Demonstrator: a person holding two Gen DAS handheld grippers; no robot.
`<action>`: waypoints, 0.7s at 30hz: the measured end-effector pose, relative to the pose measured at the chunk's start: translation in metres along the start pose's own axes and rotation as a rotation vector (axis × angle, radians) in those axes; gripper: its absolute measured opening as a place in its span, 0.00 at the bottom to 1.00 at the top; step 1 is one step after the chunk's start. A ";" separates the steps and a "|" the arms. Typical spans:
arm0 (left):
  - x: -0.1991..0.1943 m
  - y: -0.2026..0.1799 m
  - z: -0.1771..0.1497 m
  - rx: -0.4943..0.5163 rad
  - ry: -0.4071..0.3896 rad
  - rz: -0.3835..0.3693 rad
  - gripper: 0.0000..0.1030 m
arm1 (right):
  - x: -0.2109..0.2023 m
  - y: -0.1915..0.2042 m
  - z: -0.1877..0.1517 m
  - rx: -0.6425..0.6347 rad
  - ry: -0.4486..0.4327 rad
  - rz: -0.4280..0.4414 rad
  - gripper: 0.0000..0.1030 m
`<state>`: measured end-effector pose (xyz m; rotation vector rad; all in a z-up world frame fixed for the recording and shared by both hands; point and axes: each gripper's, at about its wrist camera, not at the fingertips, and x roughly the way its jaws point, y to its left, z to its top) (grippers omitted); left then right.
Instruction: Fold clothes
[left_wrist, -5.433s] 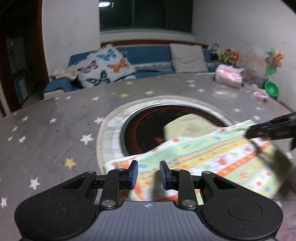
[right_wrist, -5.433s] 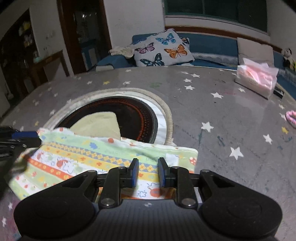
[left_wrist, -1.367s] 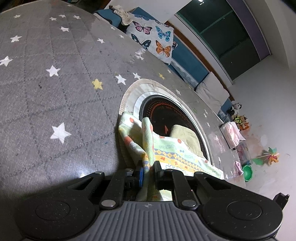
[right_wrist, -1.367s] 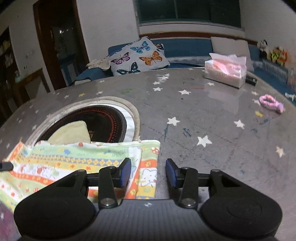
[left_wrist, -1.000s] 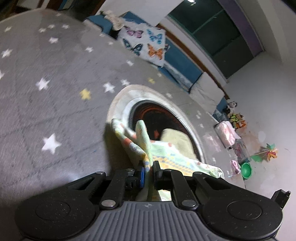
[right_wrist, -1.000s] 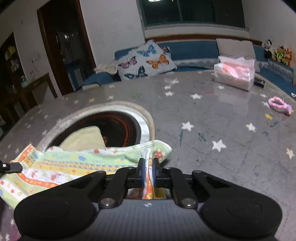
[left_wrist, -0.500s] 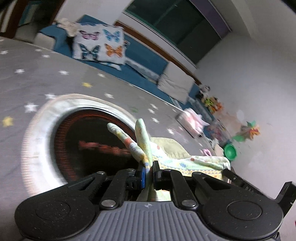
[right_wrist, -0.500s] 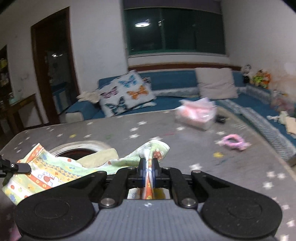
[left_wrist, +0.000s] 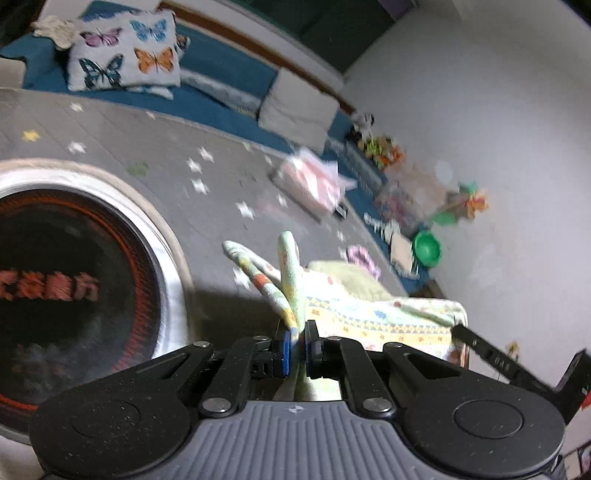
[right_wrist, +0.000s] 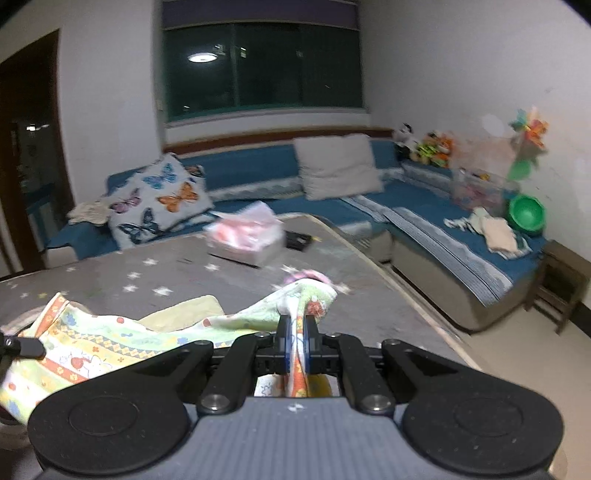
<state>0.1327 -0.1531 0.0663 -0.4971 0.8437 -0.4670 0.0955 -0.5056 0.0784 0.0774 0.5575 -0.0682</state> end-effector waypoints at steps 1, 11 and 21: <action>0.007 -0.002 -0.003 0.007 0.021 0.006 0.08 | 0.006 -0.006 -0.005 0.008 0.018 -0.019 0.06; 0.022 -0.007 -0.010 0.107 0.059 0.108 0.10 | 0.045 -0.042 -0.035 0.059 0.124 -0.121 0.15; 0.053 -0.037 0.001 0.189 0.084 0.062 0.12 | 0.061 -0.002 -0.030 0.016 0.161 0.071 0.15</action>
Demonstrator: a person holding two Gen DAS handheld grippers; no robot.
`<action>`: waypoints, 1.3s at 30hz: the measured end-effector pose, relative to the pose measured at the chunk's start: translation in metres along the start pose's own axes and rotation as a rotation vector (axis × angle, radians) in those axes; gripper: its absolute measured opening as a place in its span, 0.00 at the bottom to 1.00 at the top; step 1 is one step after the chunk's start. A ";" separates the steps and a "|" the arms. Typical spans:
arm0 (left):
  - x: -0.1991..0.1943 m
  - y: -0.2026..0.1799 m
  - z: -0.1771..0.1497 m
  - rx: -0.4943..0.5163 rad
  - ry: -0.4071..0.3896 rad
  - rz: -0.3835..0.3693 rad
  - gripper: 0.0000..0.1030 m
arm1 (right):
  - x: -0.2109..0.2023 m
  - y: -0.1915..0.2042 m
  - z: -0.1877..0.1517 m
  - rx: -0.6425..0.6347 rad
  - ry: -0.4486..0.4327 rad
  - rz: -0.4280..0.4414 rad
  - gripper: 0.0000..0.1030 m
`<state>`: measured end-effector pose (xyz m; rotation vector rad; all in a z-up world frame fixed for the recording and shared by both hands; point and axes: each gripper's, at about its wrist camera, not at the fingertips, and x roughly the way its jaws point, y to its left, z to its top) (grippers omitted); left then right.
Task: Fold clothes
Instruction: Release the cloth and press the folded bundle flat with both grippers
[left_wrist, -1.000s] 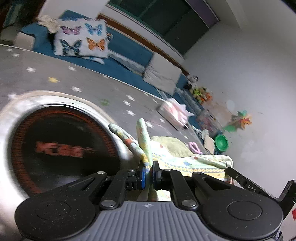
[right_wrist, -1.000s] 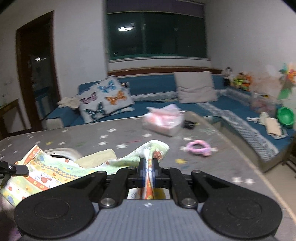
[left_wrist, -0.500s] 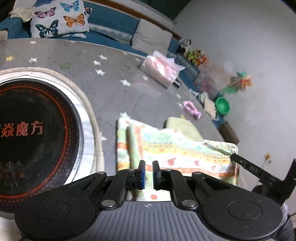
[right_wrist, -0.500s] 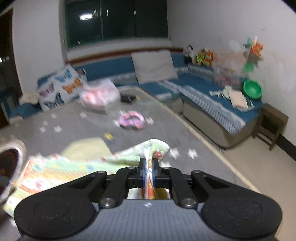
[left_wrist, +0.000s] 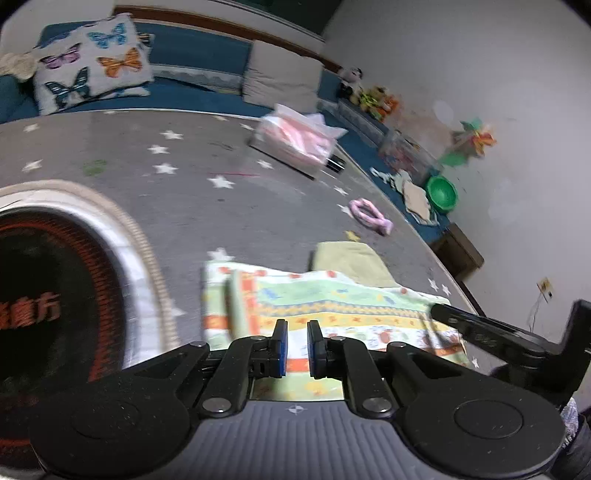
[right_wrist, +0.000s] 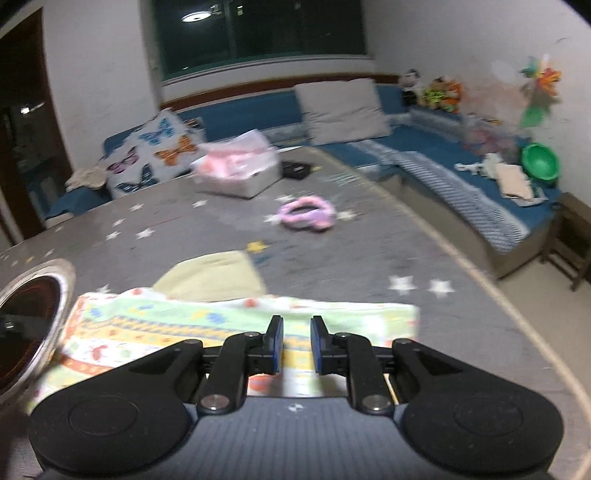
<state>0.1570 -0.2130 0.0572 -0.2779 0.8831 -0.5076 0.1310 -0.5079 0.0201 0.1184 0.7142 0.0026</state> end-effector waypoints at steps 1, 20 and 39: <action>0.005 -0.004 0.002 0.009 0.006 -0.008 0.14 | 0.006 0.005 0.000 -0.006 0.006 0.008 0.16; 0.064 -0.025 0.011 0.090 0.051 0.006 0.33 | 0.013 0.019 -0.002 -0.055 0.015 0.039 0.37; 0.001 -0.029 -0.074 0.311 -0.052 0.147 0.69 | -0.055 0.077 -0.075 -0.233 -0.026 0.060 0.53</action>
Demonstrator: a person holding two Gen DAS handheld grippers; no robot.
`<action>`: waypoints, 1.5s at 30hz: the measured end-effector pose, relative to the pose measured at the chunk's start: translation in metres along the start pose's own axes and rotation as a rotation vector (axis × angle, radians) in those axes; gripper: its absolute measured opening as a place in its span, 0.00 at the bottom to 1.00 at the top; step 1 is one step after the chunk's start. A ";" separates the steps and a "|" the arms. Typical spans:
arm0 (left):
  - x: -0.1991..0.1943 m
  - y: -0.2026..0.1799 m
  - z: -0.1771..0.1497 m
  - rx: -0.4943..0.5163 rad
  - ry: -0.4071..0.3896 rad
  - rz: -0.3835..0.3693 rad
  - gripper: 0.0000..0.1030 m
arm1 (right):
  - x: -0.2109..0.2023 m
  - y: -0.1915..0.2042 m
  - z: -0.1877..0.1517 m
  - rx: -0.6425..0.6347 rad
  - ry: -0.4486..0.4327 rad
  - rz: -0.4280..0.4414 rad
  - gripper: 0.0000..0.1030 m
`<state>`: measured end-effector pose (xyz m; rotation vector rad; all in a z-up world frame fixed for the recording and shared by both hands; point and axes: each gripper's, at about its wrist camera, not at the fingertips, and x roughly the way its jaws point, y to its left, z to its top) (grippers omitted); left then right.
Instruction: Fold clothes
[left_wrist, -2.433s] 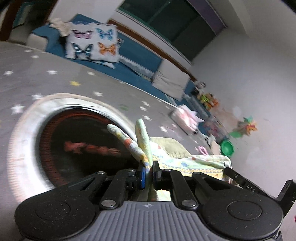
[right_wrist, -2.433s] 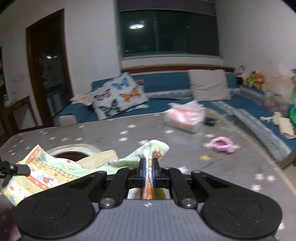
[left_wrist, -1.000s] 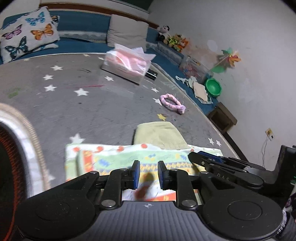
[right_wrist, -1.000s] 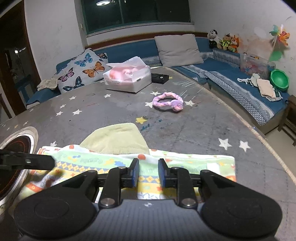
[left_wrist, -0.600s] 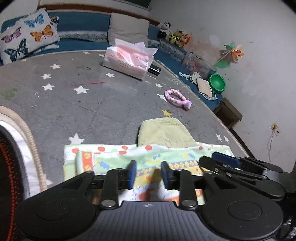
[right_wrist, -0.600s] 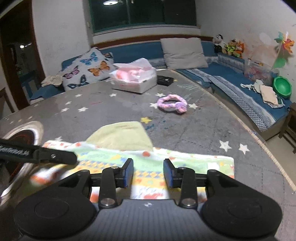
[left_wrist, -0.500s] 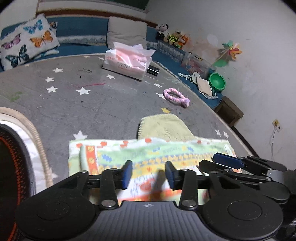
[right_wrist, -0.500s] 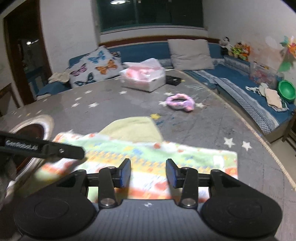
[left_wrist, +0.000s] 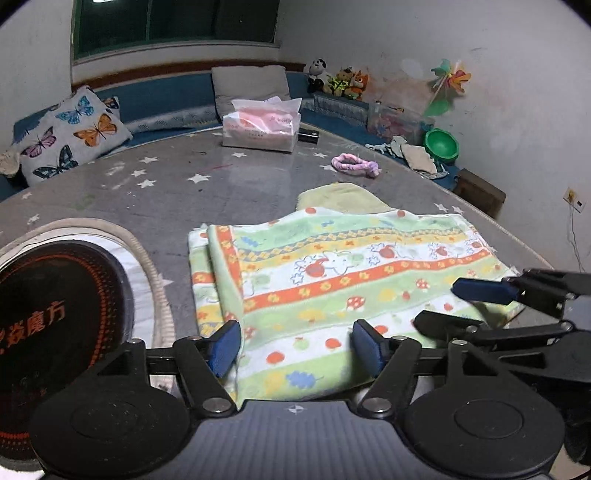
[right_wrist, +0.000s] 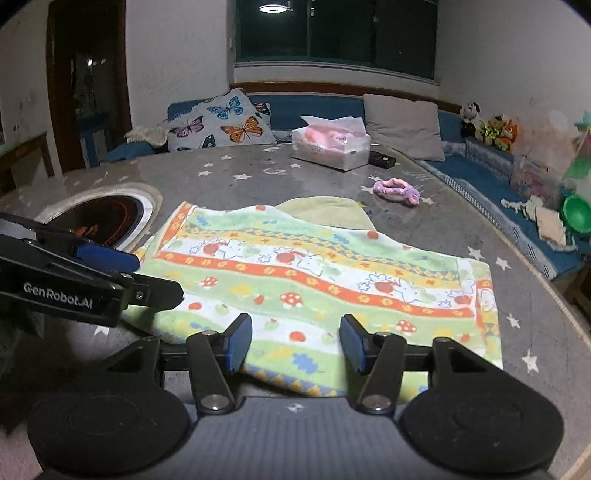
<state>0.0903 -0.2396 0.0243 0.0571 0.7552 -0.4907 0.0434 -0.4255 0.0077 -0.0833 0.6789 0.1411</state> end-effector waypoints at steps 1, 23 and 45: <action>-0.004 0.003 -0.001 -0.008 -0.006 -0.003 0.70 | -0.002 0.001 0.002 -0.002 -0.003 0.001 0.53; -0.088 0.059 -0.038 -0.125 -0.155 0.106 1.00 | 0.007 0.058 0.013 -0.024 -0.060 0.057 0.61; -0.105 0.066 -0.066 -0.206 -0.108 0.141 1.00 | -0.002 0.080 -0.002 0.029 -0.037 -0.005 0.98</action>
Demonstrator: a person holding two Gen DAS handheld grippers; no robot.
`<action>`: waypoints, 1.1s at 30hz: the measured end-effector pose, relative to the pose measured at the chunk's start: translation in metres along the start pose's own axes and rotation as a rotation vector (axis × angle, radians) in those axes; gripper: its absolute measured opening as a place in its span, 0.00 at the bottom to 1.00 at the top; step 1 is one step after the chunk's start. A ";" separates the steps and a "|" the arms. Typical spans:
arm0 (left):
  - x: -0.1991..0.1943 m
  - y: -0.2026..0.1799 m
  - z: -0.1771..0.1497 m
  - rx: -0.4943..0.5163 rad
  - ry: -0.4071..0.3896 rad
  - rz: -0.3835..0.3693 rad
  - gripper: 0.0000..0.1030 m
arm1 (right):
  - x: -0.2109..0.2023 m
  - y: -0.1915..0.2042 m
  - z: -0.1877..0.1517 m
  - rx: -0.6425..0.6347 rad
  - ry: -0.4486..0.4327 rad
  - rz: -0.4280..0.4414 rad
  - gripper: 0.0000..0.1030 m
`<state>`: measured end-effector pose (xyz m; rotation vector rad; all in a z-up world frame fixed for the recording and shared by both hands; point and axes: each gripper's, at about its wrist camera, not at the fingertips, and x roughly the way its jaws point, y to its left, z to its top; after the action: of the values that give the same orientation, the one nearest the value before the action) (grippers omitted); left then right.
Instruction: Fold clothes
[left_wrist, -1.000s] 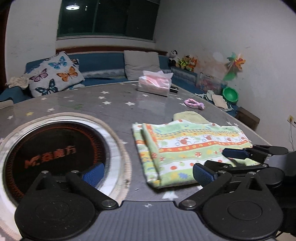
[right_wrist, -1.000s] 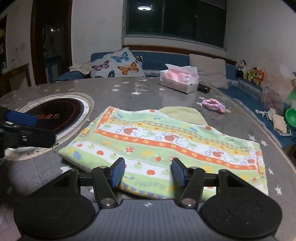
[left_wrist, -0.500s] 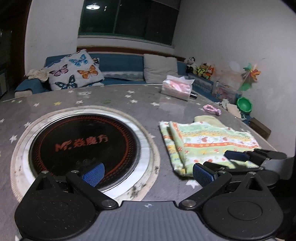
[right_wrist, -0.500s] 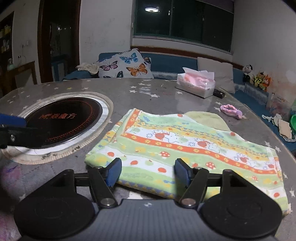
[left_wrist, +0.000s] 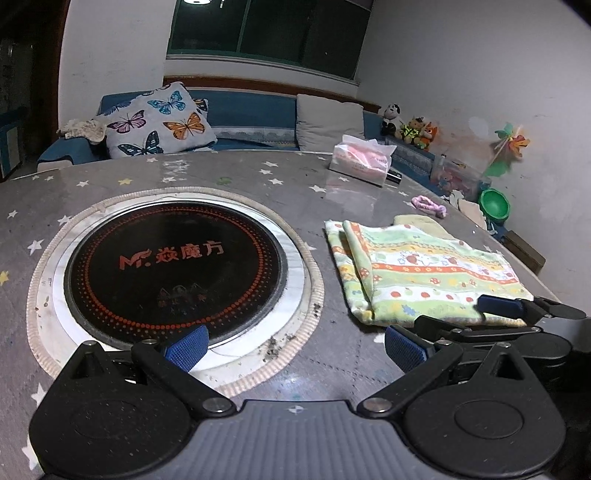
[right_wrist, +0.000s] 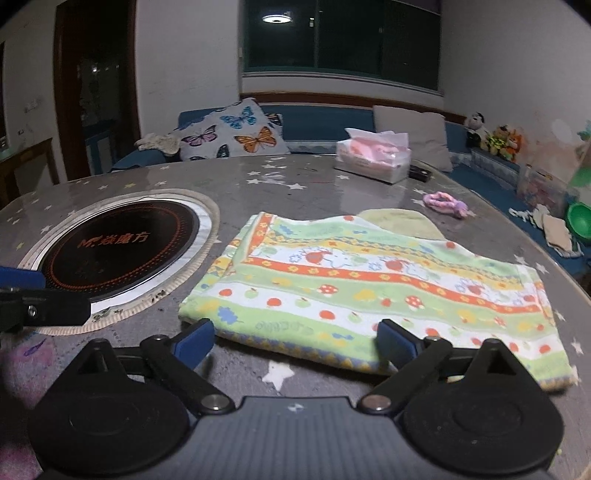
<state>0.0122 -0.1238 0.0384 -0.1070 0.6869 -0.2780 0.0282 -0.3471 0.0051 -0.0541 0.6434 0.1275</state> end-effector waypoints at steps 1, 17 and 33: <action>0.000 -0.001 -0.001 0.002 0.005 0.000 1.00 | -0.002 -0.001 -0.001 0.006 0.001 -0.008 1.00; -0.008 -0.013 -0.016 0.021 0.029 -0.008 1.00 | -0.021 -0.012 -0.025 0.128 0.030 -0.072 1.00; -0.013 -0.029 -0.026 0.063 0.043 -0.016 1.00 | -0.036 -0.021 -0.038 0.190 0.030 -0.093 1.00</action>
<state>-0.0207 -0.1476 0.0317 -0.0464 0.7196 -0.3176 -0.0198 -0.3753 -0.0036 0.0975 0.6790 -0.0251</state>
